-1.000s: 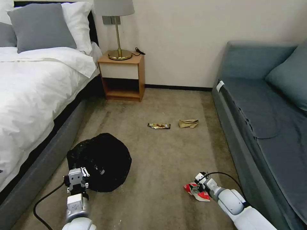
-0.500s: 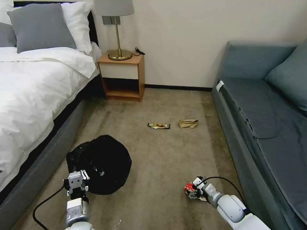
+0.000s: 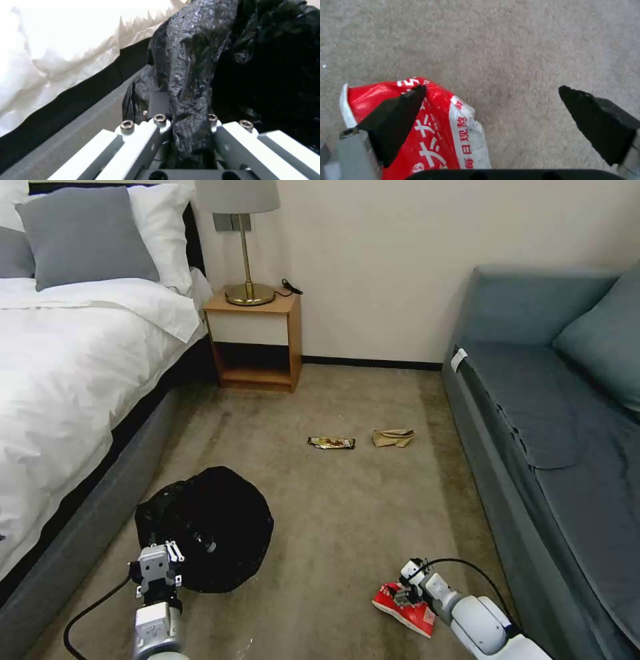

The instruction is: Pick up the trash bin, then pick up the garbage on the floor and place it into the trash bin.

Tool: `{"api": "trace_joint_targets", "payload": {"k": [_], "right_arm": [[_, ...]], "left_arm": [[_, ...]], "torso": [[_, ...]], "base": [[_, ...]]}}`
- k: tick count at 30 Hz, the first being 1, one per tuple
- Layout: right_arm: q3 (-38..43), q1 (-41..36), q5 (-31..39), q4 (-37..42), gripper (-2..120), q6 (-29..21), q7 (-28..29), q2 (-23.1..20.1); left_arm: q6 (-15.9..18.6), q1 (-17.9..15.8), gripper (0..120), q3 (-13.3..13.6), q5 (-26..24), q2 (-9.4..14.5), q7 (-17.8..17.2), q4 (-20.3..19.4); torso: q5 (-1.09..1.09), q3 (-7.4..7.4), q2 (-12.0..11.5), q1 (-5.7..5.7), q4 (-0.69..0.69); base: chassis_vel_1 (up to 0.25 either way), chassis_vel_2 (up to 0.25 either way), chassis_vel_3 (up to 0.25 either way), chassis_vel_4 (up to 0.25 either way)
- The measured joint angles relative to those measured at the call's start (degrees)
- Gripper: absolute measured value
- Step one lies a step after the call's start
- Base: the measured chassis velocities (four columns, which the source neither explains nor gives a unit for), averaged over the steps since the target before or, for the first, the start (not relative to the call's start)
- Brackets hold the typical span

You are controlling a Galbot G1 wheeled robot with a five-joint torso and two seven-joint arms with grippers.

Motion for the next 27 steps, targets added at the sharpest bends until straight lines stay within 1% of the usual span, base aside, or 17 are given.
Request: {"api": "trace_joint_targets", "payload": {"k": [2,3,5,14,24,27], "right_arm": [[0.1,0.2,0.2,0.0,100,-0.1,0.1,-0.1],[0.1,0.0,0.9,1.2,100,-0.7,0.0,-1.3],[-0.2,-0.2,1.5,2.3,100,-1.6,-0.5,-2.2],[-0.7,-1.3,1.9,4.5,100,-4.1,-2.6,-3.6],[-1.7,-0.4,-0.1,0.2,100,-4.0,-3.0,-2.8],[-1.5,0.5,-0.6,-1.1,99,-3.8,-4.0,-2.5]], "left_arm": [[0.0,-0.1,4,0.1,0.0,-0.1,0.0,0.0],[0.0,-0.4,4,0.1,0.0,0.0,0.0,0.2],[0.2,-0.9,4,0.0,0.0,0.0,0.0,0.3],[0.7,-1.9,4,-0.4,-1.0,0.4,0.0,0.8],[0.7,-2.2,4,-0.3,-1.1,0.3,0.0,1.5],[0.7,-2.1,4,-0.2,-1.1,0.1,0.0,1.7]], "torso": [[0.0,0.0,0.0,0.0,0.0],[0.0,0.0,0.0,0.0,0.0],[0.0,0.0,0.0,0.0,0.0],[0.0,0.0,0.0,0.0,0.0],[0.0,0.0,0.0,0.0,0.0],[0.0,0.0,0.0,0.0,0.0]], "base": [[0.0,0.0,0.0,0.0],[0.0,0.0,0.0,0.0],[0.0,0.0,0.0,0.0],[0.0,0.0,0.0,0.0],[0.0,0.0,0.0,0.0],[0.0,0.0,0.0,0.0]]}}
